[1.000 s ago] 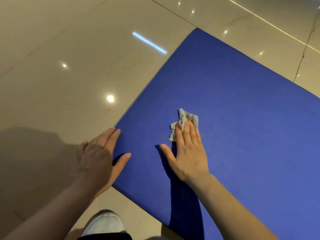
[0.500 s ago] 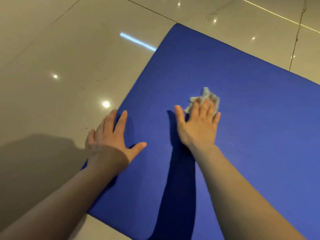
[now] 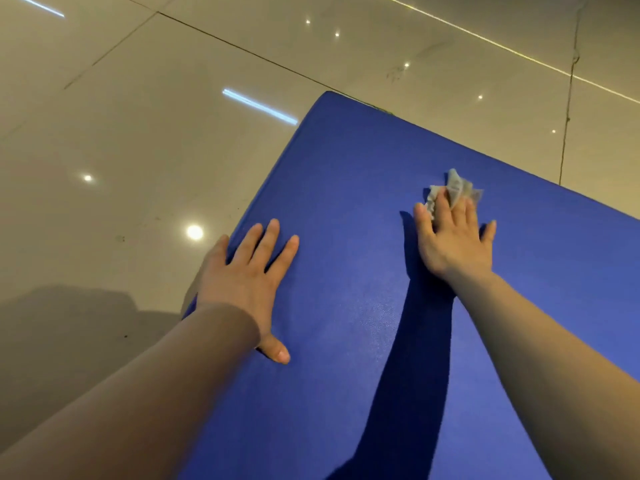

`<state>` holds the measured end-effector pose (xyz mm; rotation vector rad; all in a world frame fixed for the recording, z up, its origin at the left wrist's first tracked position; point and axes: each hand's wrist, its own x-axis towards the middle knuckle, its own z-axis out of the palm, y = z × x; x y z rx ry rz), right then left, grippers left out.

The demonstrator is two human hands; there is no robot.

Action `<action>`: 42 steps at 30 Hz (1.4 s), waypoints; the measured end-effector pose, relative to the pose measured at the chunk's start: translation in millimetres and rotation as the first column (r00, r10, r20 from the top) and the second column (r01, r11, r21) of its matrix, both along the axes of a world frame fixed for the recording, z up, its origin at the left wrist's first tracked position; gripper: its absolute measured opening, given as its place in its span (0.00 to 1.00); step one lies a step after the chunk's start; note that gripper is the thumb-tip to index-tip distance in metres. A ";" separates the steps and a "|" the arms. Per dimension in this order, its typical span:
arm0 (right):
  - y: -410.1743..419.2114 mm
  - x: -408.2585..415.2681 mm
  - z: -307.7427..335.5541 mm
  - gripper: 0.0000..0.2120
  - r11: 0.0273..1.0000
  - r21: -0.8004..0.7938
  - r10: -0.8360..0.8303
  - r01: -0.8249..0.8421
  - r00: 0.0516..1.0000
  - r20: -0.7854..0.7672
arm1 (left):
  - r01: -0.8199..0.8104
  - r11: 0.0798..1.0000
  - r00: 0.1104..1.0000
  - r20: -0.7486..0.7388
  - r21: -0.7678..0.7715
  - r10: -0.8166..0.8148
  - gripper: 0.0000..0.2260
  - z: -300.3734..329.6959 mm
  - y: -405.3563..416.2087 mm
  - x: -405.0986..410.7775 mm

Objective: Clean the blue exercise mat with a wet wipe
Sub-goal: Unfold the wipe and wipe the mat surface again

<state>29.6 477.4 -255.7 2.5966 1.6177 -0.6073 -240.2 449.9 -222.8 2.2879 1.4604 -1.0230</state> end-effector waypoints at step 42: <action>97.1 44.2 5.6 0.45 0.994 -0.031 0.106 -0.104 0.990 0.092 | -0.066 0.946 0.997 -0.065 -0.316 0.048 0.69 6.4 29.2 8.5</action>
